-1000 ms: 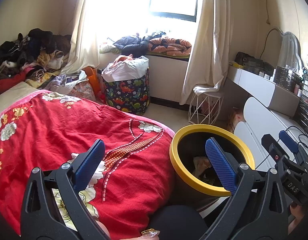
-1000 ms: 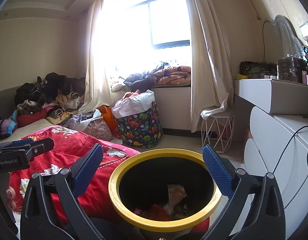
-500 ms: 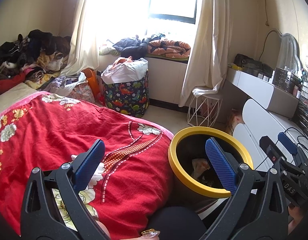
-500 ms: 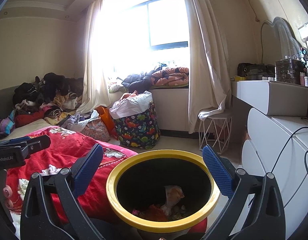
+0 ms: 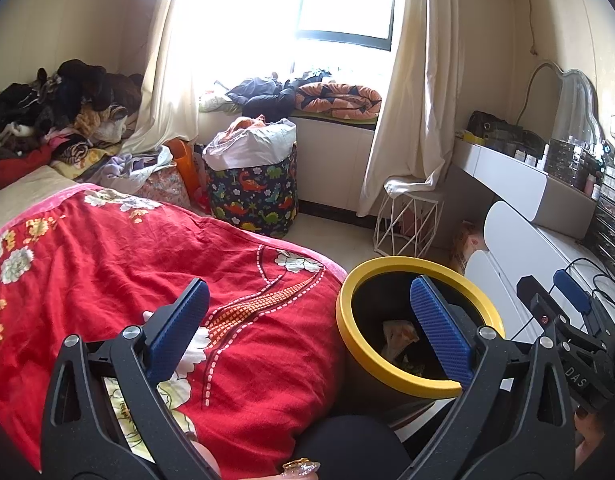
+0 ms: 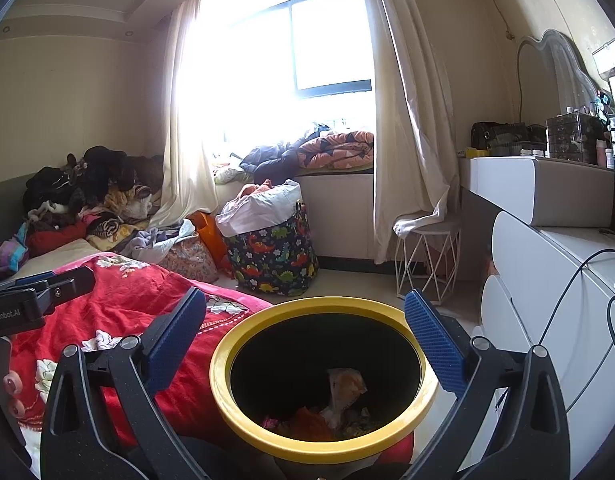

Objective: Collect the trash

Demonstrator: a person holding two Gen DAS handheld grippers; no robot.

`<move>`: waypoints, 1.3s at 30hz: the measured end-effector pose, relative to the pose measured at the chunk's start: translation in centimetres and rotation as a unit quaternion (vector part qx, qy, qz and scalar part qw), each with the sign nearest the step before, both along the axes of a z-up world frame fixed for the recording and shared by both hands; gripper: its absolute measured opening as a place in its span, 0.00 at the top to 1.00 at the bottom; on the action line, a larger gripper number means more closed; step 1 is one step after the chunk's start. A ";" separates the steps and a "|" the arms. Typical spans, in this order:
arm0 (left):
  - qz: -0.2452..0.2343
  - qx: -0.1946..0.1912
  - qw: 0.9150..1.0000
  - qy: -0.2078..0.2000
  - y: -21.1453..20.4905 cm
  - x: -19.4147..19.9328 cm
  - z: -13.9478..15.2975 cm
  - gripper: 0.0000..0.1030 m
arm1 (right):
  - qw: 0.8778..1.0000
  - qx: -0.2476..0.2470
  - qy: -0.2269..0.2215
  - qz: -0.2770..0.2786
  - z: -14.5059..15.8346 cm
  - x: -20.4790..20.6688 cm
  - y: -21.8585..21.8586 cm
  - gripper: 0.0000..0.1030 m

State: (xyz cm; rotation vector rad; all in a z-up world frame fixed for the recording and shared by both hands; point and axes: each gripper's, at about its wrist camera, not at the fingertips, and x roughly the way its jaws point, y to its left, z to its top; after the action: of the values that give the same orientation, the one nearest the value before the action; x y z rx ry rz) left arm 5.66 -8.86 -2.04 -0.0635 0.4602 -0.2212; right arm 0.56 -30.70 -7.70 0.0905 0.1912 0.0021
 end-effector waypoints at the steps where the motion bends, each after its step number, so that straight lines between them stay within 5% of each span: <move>1: 0.000 0.001 1.000 0.000 -0.1 0.0 0.0 0.10 | 1.000 0.000 0.000 0.000 0.0 0.0 0.0 0.06; 21: 0.002 -0.015 1.000 0.000 0.4 0.3 -0.1 0.10 | 1.000 0.004 0.004 -0.001 0.0 0.0 0.0 0.06; 26: 0.054 -0.021 0.998 0.005 2.8 0.2 0.0 0.10 | 1.000 0.011 0.005 0.007 0.9 0.5 0.8 0.06; 30: 0.128 -0.039 0.991 0.022 8.0 -0.3 -0.4 0.10 | 0.997 0.011 0.010 0.080 2.5 2.6 4.8 0.06; 33: 0.238 -0.037 0.969 0.050 14.8 -1.0 -1.5 0.11 | 0.985 0.008 0.028 0.172 3.6 5.1 11.0 0.06; 35: 0.343 -0.024 0.936 0.072 20.8 -2.5 -2.8 0.11 | 0.965 0.002 0.058 0.255 3.7 6.7 16.5 0.06; 37: 0.418 -0.031 0.902 0.102 25.9 -4.1 -4.4 0.11 | 0.940 -0.028 0.105 0.325 3.0 8.2 23.1 0.06; 39: 0.476 -0.036 0.869 0.131 30.2 -5.7 -6.3 0.11 | 0.890 -0.063 0.180 0.414 0.7 9.2 30.8 0.06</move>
State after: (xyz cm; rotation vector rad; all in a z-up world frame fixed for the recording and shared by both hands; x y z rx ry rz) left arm -0.02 21.39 -8.31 -0.3868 0.6403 0.7588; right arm 9.76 0.10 -6.97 -0.1290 0.5904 0.8325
